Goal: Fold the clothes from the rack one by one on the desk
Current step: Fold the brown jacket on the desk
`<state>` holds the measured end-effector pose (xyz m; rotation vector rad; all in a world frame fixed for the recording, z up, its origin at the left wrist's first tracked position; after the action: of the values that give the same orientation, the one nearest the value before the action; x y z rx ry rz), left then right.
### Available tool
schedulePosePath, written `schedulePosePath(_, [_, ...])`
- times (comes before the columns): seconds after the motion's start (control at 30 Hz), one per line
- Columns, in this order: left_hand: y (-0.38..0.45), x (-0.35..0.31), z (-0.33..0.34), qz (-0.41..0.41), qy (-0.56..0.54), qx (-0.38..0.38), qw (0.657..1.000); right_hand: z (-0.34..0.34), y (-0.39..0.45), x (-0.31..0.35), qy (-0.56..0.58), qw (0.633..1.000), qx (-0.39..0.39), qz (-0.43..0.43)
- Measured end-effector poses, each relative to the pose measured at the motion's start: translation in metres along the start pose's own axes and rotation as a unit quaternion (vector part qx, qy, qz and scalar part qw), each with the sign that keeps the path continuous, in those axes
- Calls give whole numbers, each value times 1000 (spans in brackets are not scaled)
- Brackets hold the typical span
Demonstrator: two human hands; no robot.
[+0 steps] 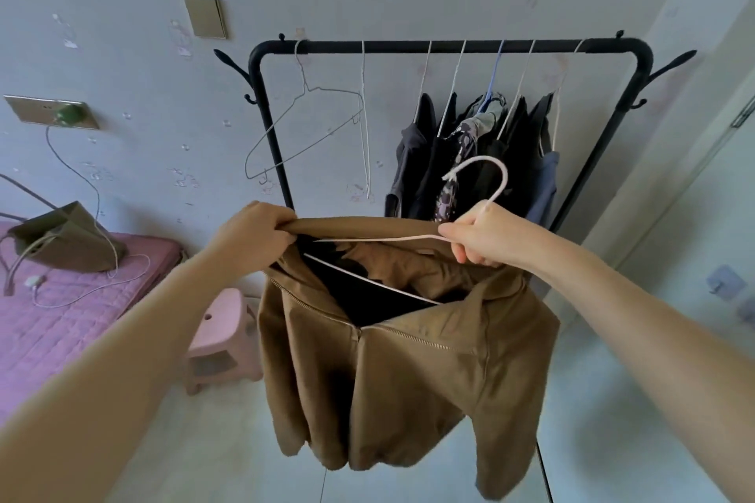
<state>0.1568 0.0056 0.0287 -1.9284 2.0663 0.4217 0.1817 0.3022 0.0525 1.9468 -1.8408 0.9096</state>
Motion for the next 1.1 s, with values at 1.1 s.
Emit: schedulePosePath(1.1, [28, 63, -37, -152, -302, -164, 927, -41, 204, 73, 463, 876, -19, 136])
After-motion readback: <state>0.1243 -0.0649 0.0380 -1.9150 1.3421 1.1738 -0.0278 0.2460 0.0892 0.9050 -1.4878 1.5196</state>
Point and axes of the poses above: each hand's wrist, its own y-axis towards the middle knuckle, its own z-axis out of the palm, x = y × z, the point moved 3 cm from there along y, towards the middle knuckle
